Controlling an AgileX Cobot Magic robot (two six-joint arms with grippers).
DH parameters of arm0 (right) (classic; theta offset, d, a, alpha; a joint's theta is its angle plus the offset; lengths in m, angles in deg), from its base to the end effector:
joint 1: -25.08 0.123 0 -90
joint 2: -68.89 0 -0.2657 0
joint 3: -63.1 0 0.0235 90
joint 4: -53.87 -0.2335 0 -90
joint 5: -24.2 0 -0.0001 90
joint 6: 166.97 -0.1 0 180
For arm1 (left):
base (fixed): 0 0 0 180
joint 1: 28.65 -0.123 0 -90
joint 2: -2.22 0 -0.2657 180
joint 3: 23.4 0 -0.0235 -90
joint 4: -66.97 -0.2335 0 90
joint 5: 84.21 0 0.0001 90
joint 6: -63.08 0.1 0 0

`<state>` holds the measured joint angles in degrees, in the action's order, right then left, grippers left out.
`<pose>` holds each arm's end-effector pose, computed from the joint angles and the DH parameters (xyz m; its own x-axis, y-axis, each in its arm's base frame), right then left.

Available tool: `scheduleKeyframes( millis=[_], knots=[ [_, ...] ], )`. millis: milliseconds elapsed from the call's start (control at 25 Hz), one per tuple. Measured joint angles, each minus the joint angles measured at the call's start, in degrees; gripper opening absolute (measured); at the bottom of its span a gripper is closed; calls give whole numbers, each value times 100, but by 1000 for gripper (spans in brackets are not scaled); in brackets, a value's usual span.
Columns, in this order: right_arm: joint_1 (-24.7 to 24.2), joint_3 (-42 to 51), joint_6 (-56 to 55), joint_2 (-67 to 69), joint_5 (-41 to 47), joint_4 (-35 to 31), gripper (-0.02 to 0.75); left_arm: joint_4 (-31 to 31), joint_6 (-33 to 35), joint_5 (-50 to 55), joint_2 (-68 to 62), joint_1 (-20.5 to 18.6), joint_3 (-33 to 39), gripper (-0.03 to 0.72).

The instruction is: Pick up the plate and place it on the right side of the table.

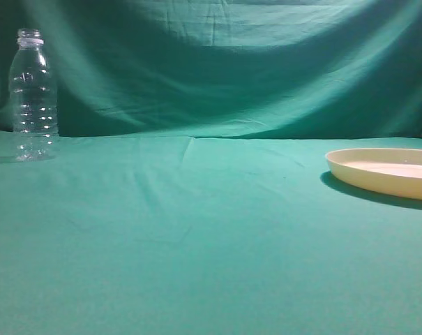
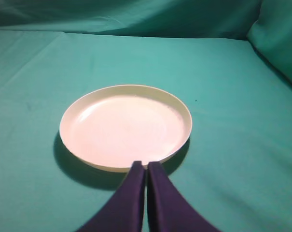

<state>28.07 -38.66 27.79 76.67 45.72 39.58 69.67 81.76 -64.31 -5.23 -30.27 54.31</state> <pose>0.0627 0.0124 0.1695 -0.2873 -0.0399 -0.9570 -0.1457 0.9893 0.0025 0.0638 0.0002 0.1745 -0.2527 0.2709 -0.9288 0.0598 0.9625 0.2645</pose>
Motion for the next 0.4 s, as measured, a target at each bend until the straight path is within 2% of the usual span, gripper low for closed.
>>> scheduleKeyframes(
  millis=[400],
  knots=[
    [0,0,-14,0,89,0,0,0,0,0,0,0,0,0]
  ],
)
